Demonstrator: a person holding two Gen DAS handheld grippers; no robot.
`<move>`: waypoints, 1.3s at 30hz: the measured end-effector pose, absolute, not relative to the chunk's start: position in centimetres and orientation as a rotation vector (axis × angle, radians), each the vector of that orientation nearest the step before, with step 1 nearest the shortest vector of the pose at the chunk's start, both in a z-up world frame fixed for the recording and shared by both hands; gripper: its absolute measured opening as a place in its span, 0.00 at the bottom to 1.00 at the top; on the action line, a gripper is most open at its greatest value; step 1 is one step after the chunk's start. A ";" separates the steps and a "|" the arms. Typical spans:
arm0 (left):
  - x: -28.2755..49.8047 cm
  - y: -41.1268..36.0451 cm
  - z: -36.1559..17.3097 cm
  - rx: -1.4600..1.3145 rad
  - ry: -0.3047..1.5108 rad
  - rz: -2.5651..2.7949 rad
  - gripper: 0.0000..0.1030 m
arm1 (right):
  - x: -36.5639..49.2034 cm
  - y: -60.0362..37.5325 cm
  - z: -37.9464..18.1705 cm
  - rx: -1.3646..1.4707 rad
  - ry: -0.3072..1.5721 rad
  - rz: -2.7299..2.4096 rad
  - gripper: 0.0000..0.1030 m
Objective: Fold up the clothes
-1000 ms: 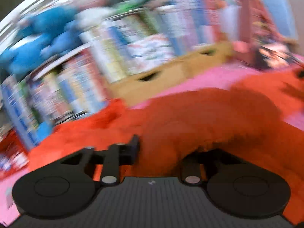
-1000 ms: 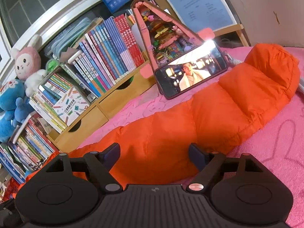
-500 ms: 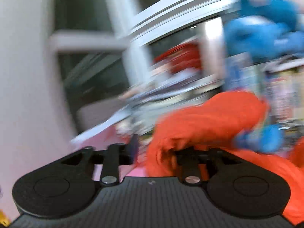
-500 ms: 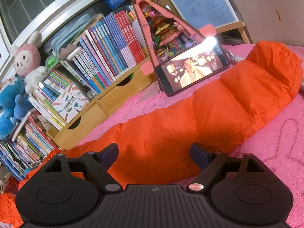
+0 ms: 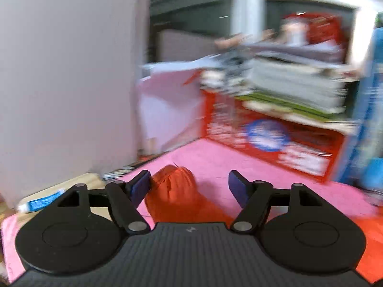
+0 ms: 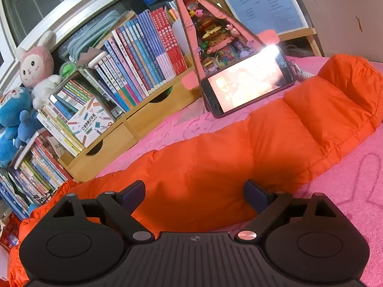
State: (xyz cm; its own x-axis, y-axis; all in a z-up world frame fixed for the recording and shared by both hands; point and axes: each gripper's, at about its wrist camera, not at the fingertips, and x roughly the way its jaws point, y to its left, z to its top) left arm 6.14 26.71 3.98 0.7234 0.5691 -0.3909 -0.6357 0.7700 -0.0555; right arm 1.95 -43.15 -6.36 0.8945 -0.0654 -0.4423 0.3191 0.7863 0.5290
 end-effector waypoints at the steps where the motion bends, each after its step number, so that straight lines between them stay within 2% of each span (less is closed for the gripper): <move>1: 5.1 25.5 4.4 -0.179 0.358 0.595 0.77 | 1.9 -43.1 -6.3 0.629 0.418 -0.209 0.88; 3: 2.7 22.9 5.1 -0.160 0.353 0.421 0.85 | 1.4 -42.3 -5.9 0.573 0.423 -0.153 0.88; 5: 1.3 20.4 5.1 -0.141 0.398 0.252 0.98 | 0.5 -41.2 -5.4 0.529 0.418 -0.060 0.88; 10: 1.9 15.2 2.4 -0.105 0.578 0.046 0.98 | -0.4 -37.9 -3.9 0.438 0.466 0.162 0.93; 16: 4.5 12.8 -0.9 -0.139 0.701 -0.027 0.98 | 0.4 -33.7 -3.0 0.321 0.563 0.283 0.98; 17: 4.7 12.5 -1.4 -0.142 0.712 -0.036 0.94 | 0.9 -33.1 -3.2 0.303 0.590 0.288 0.98; 19: 4.8 12.3 -2.3 -0.176 0.747 -0.079 0.58 | 1.8 -32.2 -3.7 0.298 0.641 0.291 0.98; 20: 4.5 12.0 -2.4 -0.180 0.740 -0.100 0.49 | 2.2 -31.8 -3.9 0.296 0.666 0.292 0.92; 21: 4.2 11.5 -2.4 -0.167 0.747 -0.127 0.39 | 2.6 -31.4 -4.2 0.292 0.691 0.291 0.72; 22: 3.9 11.0 -2.2 -0.148 0.756 -0.152 0.35 | 2.8 -31.1 -4.2 0.277 0.707 0.273 0.59; 23: 3.5 10.5 -2.1 -0.142 0.772 -0.196 0.26 | 3.0 -30.9 -4.3 0.262 0.722 0.254 0.40; 25: 2.4 9.7 -1.8 -0.142 0.802 -0.270 0.24 | 3.3 -30.7 -4.1 0.234 0.739 0.241 0.29; 26: 1.7 9.3 -1.7 -0.133 0.816 -0.307 0.24 | 3.3 -30.7 -3.8 0.219 0.742 0.241 0.28; 29: -0.2 9.1 -1.4 -0.137 0.854 -0.422 0.25 | 2.9 -31.4 -3.2 0.139 0.758 0.186 0.29; 31: -1.1 9.5 -0.9 -0.121 0.855 -0.448 0.34 | 2.8 -32.0 -2.8 0.083 0.779 0.138 0.34; 33: -1.6 10.5 0.5 -0.091 0.802 -0.386 0.40 | 2.6 -32.2 -2.0 0.015 0.785 0.099 0.47; 34: -1.5 11.3 1.4 -0.101 0.757 -0.338 0.43 | 2.4 -32.1 -1.5 -0.014 0.776 0.088 0.50; 36: -1.2 13.0 3.1 -0.164 0.660 -0.254 0.59 | 2.5 -31.4 0.0 -0.045 0.717 0.096 0.59; 37: -0.9 13.5 3.9 -0.185 0.616 -0.226 0.60 | 2.6 -31.0 0.7 -0.060 0.687 0.100 0.62; 39: 0.2 13.3 4.5 -0.201 0.569 -0.223 0.65 | 3.0 -30.0 2.1 -0.074 0.625 0.127 0.76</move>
